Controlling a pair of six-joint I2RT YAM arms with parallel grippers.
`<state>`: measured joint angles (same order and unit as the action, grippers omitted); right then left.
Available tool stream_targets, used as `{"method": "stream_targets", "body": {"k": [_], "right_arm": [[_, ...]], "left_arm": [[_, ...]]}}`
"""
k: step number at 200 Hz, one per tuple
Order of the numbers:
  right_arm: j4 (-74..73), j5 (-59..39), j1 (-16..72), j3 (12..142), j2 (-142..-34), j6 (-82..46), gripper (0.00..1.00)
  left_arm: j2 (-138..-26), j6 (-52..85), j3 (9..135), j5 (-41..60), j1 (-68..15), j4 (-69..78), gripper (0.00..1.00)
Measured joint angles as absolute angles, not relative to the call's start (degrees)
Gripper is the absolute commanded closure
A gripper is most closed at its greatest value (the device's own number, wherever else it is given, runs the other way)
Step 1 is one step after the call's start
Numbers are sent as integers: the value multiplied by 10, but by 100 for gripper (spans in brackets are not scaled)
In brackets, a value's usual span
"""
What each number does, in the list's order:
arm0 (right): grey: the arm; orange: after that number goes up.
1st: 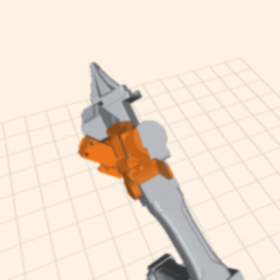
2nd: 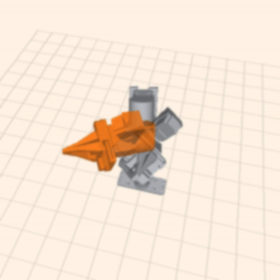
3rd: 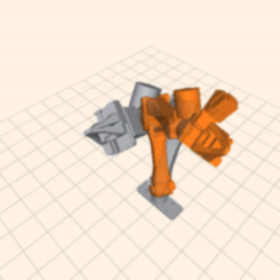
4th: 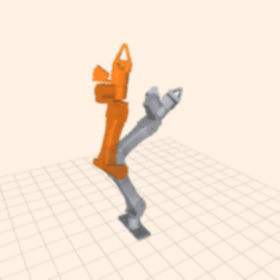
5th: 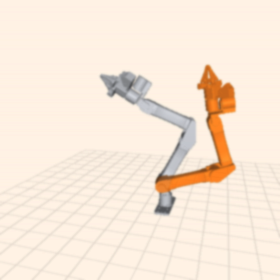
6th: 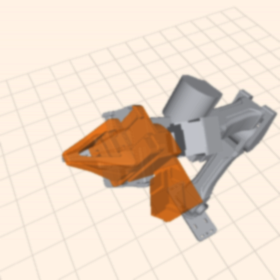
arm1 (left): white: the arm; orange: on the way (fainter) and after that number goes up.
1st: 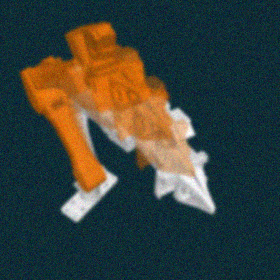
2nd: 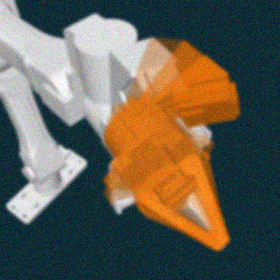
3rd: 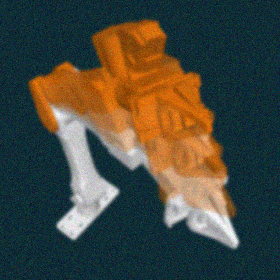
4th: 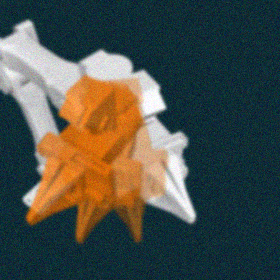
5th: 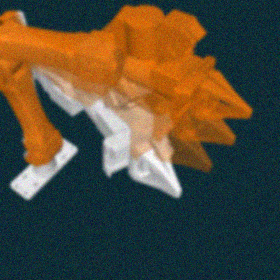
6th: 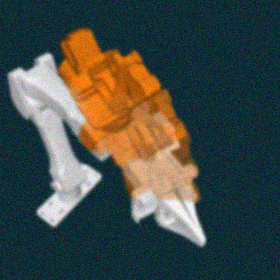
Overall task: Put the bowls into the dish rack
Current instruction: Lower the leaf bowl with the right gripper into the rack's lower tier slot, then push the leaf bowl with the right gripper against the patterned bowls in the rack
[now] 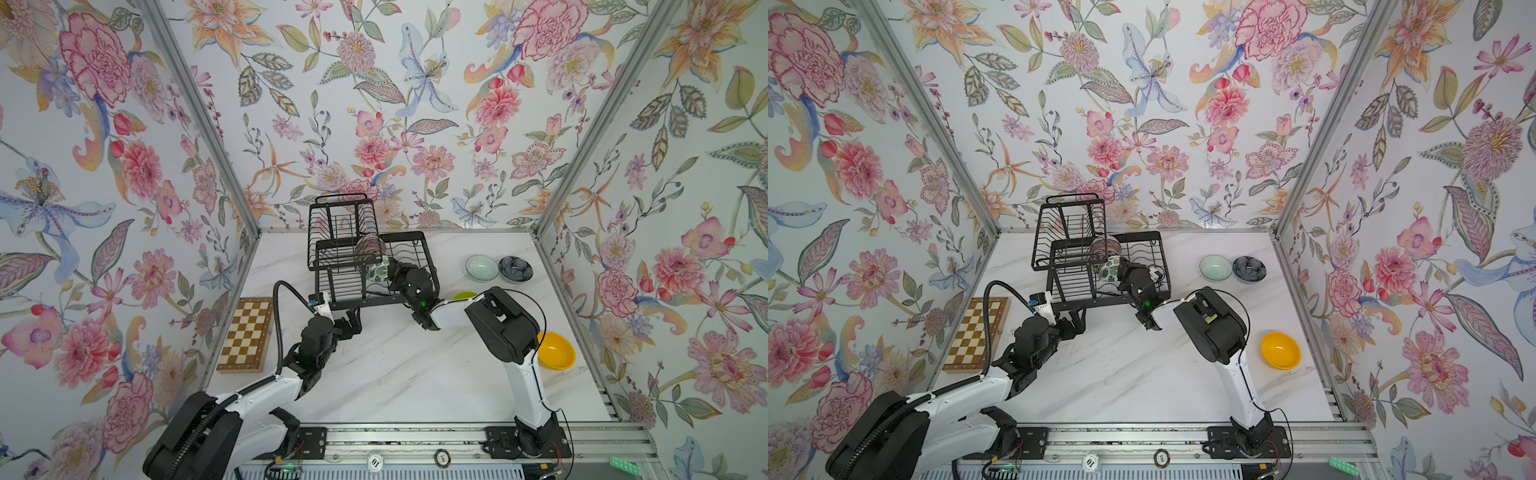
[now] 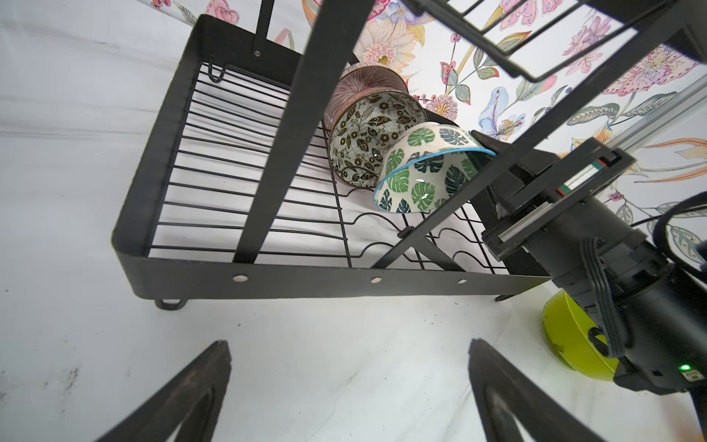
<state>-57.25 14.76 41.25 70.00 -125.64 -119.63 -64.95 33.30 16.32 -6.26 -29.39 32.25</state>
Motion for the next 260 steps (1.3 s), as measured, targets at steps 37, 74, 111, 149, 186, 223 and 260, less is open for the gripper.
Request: {"method": "stream_targets", "body": {"k": [37, 74, 111, 149, 186, 223, 260], "right_arm": [[-573, 144, 415, 712, -1267, -1197, 100], [-578, 141, 421, 722, -1280, -1199, 100], [-577, 136, 429, 747, -1299, -1203, 100], [-577, 133, 433, 769, -1315, -1203, 100], [-575, 133, 432, 779, -1320, -1203, 100], [-562, 130, 431, 785, -1320, -1203, 100], [-530, 114, 428, 787, -1312, -1203, 100]], "left_arm": [[-658, 335, 162, -54, -292, 327, 1], [-658, 335, 161, -51, -292, 327, 1], [-652, 335, 155, -51, -289, 326, 1], [-650, 335, 152, -51, -284, 326, 1], [-648, 335, 152, -51, -282, 326, 1], [-648, 336, 152, -51, -281, 326, 1], [-647, 340, 151, -51, -280, 326, 1]]}}
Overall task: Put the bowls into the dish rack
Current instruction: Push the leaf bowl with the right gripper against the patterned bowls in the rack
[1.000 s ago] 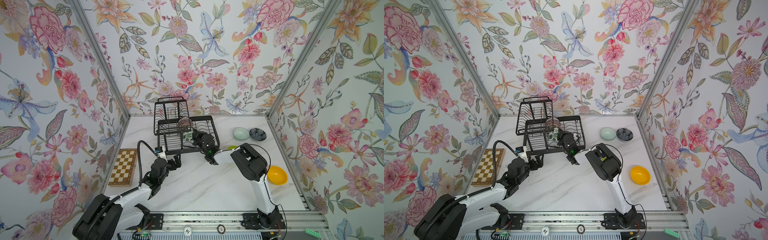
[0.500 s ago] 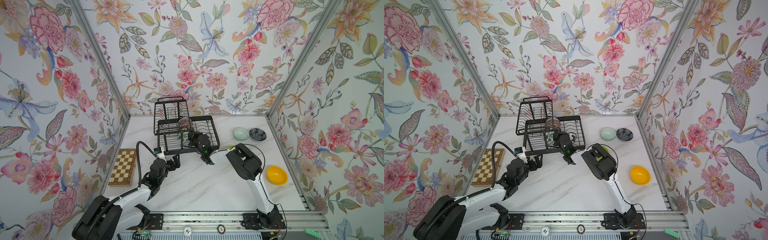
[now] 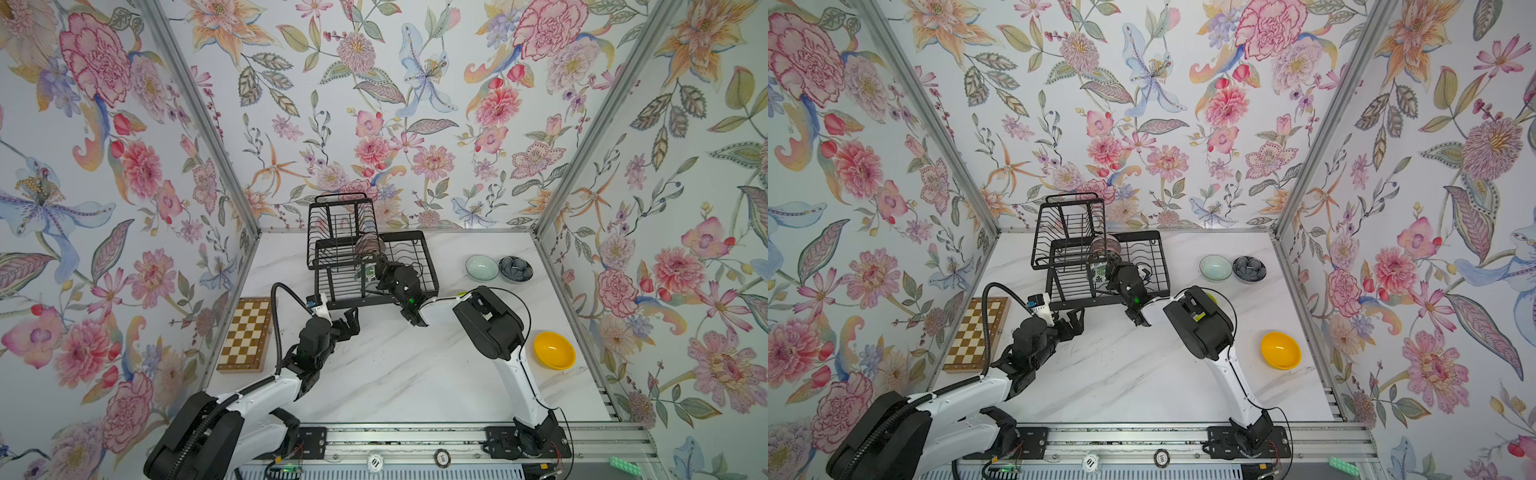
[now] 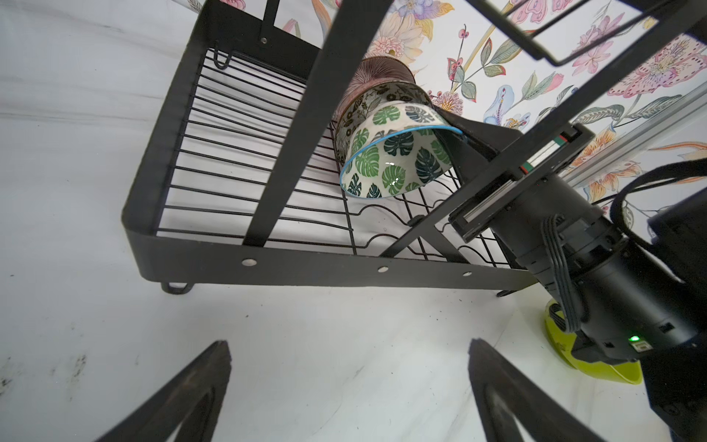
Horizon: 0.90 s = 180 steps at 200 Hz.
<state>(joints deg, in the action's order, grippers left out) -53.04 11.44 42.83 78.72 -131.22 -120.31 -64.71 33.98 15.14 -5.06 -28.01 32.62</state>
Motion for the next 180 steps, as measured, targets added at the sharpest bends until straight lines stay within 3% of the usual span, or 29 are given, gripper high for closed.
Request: {"method": "stream_targets", "body": {"k": [68, 180], "right_arm": [[-498, 107, 425, 771, -1293, -1203, 100], [-444, 82, 421, 769, -1274, -1203, 86]], "left_arm": [[-635, 344, 135, -50, -279, 326, 1], [-629, 350, 135, -51, -277, 326, 1]]}}
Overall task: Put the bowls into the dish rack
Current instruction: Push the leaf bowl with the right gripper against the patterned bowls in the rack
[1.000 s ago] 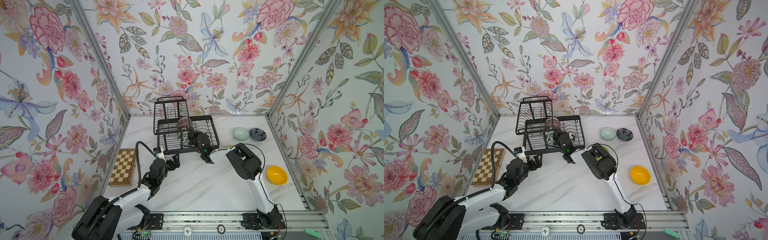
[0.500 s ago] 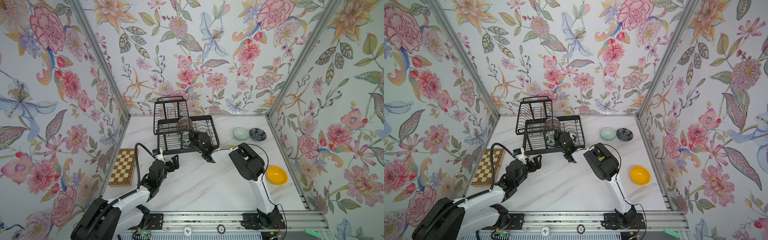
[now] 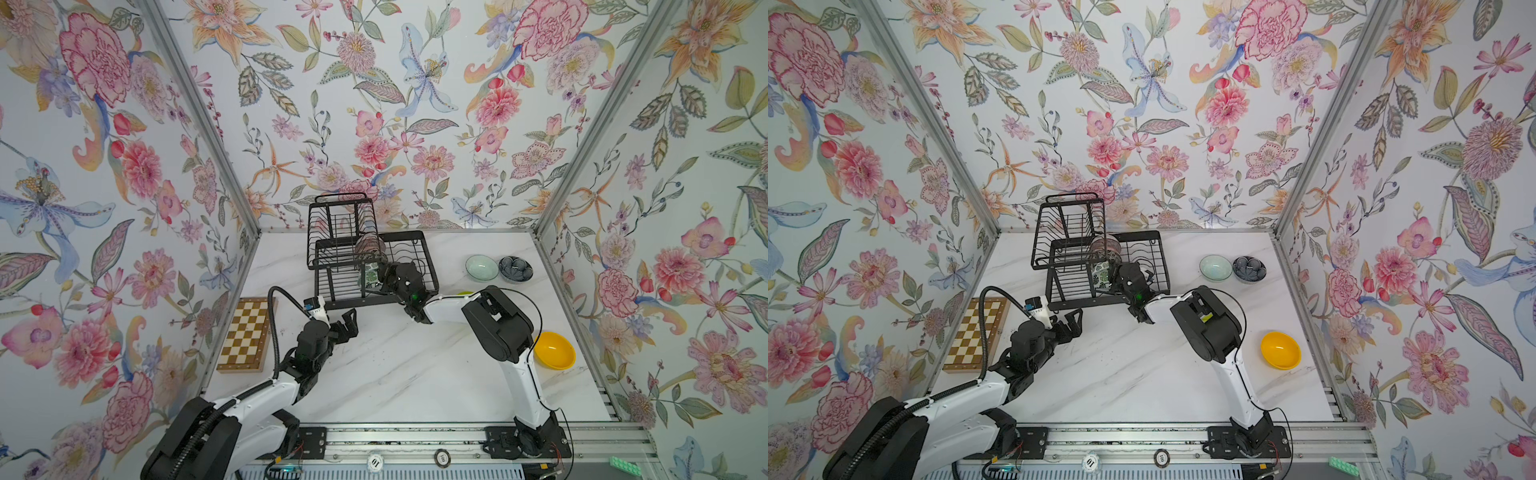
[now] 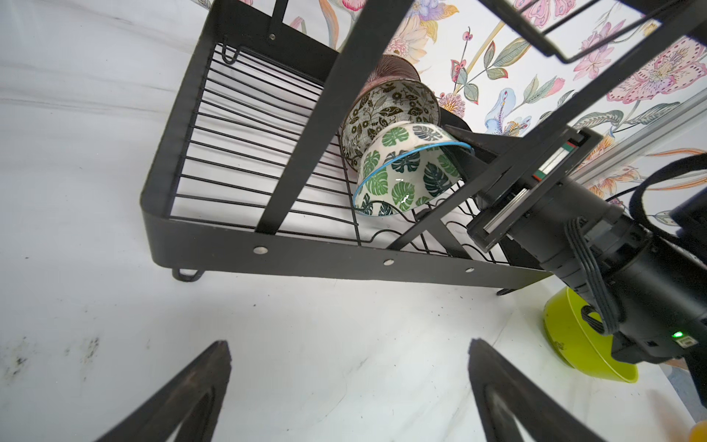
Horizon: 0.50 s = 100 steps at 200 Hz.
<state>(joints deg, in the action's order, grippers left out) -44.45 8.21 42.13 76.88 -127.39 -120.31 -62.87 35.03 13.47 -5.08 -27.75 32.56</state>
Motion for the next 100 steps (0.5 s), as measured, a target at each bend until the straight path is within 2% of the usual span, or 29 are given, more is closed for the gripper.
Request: {"method": "stream_targets", "body": {"k": [100], "right_arm": [[-426, 75, 418, 769, -1274, -1203, 75]], "left_arm": [[-612, 359, 134, -51, -277, 321, 1]]}}
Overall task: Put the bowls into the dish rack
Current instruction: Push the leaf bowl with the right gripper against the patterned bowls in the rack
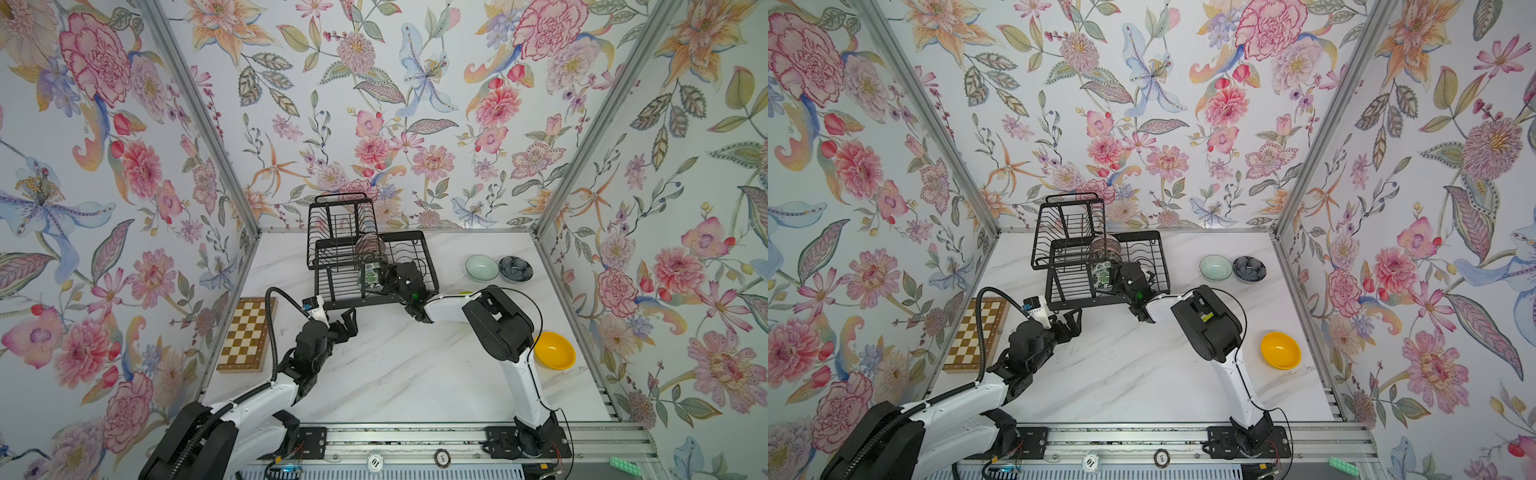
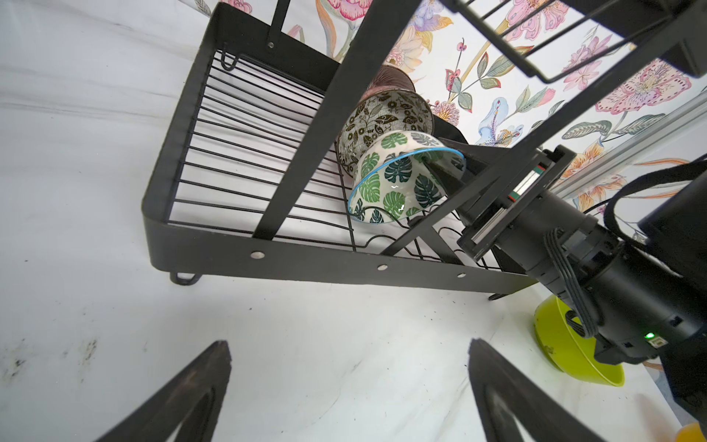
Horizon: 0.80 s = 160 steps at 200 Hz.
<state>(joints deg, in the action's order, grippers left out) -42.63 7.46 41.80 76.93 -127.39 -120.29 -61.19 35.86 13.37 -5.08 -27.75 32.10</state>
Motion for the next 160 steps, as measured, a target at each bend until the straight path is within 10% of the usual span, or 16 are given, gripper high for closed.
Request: {"method": "stream_targets", "body": {"k": [160], "right_arm": [[-426, 63, 418, 774, -1279, -1203, 61]], "left_arm": [[-591, 365, 123, -51, -277, 305, 1]]}}
